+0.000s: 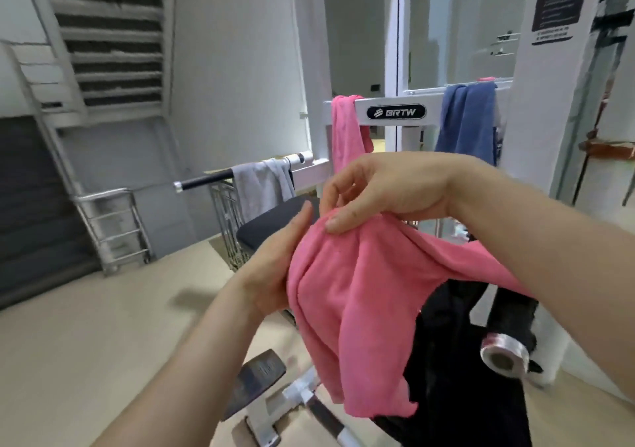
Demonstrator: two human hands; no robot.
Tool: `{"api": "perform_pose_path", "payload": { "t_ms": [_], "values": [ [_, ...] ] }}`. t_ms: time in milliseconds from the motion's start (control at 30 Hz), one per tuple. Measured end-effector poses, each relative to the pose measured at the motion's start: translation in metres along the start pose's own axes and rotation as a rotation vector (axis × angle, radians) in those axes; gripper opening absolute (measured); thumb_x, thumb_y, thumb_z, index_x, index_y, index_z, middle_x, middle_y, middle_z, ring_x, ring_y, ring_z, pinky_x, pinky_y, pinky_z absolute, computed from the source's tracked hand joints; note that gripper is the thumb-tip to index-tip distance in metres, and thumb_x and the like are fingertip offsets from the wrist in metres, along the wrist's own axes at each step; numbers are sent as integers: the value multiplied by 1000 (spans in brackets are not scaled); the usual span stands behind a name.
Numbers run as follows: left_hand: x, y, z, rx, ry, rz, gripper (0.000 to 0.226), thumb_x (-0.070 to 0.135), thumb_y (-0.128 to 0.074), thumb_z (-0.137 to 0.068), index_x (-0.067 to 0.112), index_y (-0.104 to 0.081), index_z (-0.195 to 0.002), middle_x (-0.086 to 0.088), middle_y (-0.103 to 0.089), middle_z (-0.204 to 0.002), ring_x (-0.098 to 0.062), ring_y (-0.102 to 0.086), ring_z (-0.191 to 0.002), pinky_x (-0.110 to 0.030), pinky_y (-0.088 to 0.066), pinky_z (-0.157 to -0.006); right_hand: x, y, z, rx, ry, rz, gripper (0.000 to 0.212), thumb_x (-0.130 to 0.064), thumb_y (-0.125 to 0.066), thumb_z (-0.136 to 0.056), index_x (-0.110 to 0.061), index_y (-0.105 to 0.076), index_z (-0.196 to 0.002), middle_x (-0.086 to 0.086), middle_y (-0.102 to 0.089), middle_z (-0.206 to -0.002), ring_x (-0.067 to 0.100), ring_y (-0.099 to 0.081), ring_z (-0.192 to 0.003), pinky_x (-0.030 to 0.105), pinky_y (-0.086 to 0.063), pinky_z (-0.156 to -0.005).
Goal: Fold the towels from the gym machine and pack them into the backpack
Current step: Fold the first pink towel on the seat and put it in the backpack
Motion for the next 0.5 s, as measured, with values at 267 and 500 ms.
{"api": "perform_pose_path", "payload": {
  "t_ms": [267, 500],
  "values": [
    [45, 75, 97, 144, -272, -360, 17, 7, -78, -66, 13, -65, -57, -1, -58, -55, -8, -52, -51, -16, -43, -51, -31, -76, -52, -246, -13, -12, 29, -28, -65, -87, -15, -62, -112, 7, -57, -102, 22, -45, -92, 37, -37, -83],
    [89, 136, 164, 228, -413, -524, 16, 8, -83, -62, 14, -69, -66, -6, -60, -66, -18, -54, -65, -25, -44, -61, -79, -135, -117, -38, 198, -152, 25, -12, -73, -83, -6, -64, -106, 11, -48, -77, 24, -42, -77, 35, -31, -73]
  ]
}}
Point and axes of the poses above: each hand's wrist, its own z-axis away from the middle knuckle, its own y-axis out of the back of the hand, x = y × z, the point moved 6 cm from there along -z, towards the middle knuckle
